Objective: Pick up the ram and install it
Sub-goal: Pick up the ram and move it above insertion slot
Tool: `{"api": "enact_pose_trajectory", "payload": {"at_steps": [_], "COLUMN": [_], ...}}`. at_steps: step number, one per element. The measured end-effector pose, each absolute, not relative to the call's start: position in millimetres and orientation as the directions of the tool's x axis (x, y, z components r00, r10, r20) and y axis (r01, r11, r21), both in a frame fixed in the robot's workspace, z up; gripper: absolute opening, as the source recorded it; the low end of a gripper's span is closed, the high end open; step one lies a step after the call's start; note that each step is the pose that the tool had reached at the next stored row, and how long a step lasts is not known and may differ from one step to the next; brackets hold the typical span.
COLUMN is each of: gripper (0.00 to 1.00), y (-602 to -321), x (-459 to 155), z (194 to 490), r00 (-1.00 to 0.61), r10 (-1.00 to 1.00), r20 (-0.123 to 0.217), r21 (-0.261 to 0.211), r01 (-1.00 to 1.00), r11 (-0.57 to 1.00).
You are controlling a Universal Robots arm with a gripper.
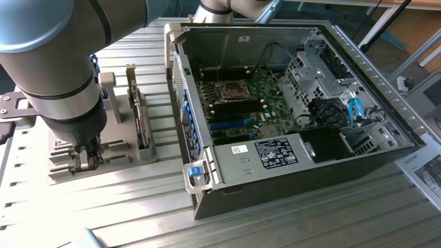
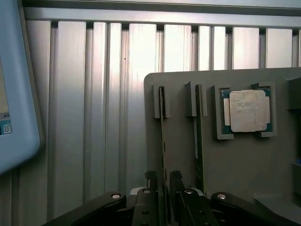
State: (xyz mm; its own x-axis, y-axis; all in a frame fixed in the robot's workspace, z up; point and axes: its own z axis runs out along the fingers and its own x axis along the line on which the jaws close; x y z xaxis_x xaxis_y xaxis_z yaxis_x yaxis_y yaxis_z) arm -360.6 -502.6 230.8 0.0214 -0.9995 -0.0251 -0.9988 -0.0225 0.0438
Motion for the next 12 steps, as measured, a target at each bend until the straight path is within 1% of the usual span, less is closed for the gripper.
{"api": "enact_pose_trajectory", "payload": {"at_steps": [7,12], "gripper": [0.25,0.25], "y": [-499.4,-499.5], "x": [-360.8,-360.8], "z": [229.1,220.4], "r00": [0.021,0.021], "r10": [-0.999,-0.999], "r20": [-0.025,-0.025], "r21": [0.044,0.044], "r01": [-0.999,-0.999], "r11": [-0.022,-0.023]}}
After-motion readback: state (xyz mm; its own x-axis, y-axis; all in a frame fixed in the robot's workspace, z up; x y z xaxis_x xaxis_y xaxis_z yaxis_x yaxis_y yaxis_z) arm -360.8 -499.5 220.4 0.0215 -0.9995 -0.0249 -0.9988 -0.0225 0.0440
